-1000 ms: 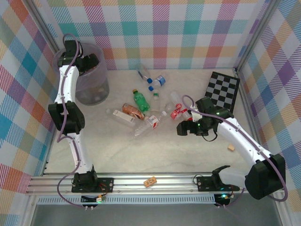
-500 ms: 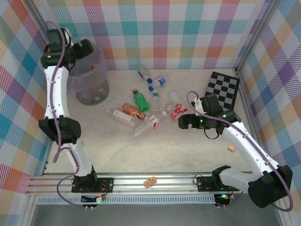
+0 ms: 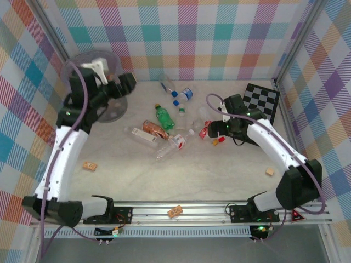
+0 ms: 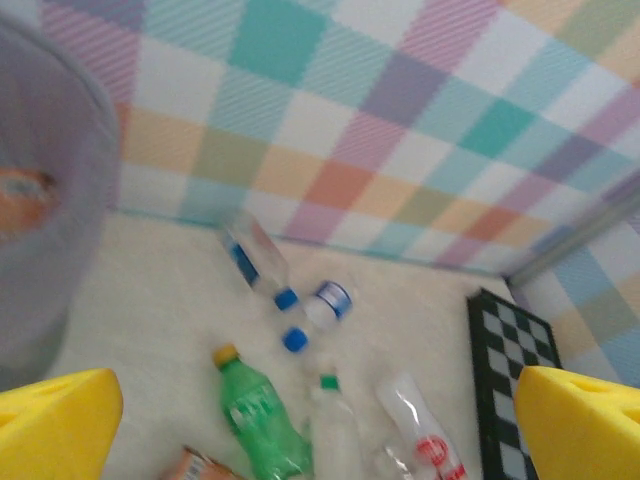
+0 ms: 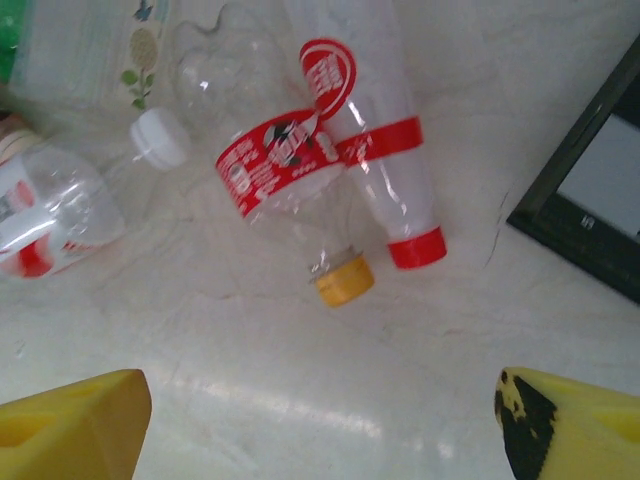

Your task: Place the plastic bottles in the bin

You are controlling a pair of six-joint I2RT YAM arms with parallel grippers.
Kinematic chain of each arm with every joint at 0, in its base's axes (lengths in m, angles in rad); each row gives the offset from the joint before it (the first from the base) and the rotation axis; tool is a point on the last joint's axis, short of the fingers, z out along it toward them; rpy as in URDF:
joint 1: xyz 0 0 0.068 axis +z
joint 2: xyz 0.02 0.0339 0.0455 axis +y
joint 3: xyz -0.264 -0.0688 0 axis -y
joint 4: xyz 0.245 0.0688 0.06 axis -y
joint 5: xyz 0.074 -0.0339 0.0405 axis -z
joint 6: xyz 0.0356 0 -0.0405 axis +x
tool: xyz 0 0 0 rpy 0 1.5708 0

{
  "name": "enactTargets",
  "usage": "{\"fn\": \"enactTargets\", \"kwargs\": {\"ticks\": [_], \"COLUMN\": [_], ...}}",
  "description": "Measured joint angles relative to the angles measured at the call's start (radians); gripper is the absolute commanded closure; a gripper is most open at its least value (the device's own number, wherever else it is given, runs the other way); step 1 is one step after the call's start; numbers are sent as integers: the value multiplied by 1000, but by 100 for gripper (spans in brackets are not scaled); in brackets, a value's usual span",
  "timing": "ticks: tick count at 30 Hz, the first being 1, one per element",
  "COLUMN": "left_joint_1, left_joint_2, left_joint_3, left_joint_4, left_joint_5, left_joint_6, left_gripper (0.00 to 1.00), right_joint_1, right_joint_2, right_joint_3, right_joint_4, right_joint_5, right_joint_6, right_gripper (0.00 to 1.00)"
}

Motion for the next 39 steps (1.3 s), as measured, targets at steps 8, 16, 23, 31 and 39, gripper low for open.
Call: {"fn": "enactTargets", "kwargs": {"ticks": [8,16,23,31,39], "left_joint_1": [-169,-278,-281,-283,-283], "left_joint_2": [-201,-273,-317,-326,-325], "left_joint_3": [-441,-789,-809,-809,-810], "left_joint_4": [153,406,464,477,478], "left_joint_5": [-57,-16,-11,-14,-14], "left_joint_6": [-161,-397,-476,-494,-502], "left_gripper": [0,0,0,0,0], "right_joint_1": [-37,-78,-87,-98,-120], "right_joint_2": [221,376,444,492,513], "right_joint_3": [122,183,184,185,203], "right_joint_4": [-12,-26,-29,-1,10], "right_joint_5": [33,33,23,-11,-38], "right_joint_6": [-40,-79,-86,-86,-81], "right_gripper": [27,29,30,30,36]}}
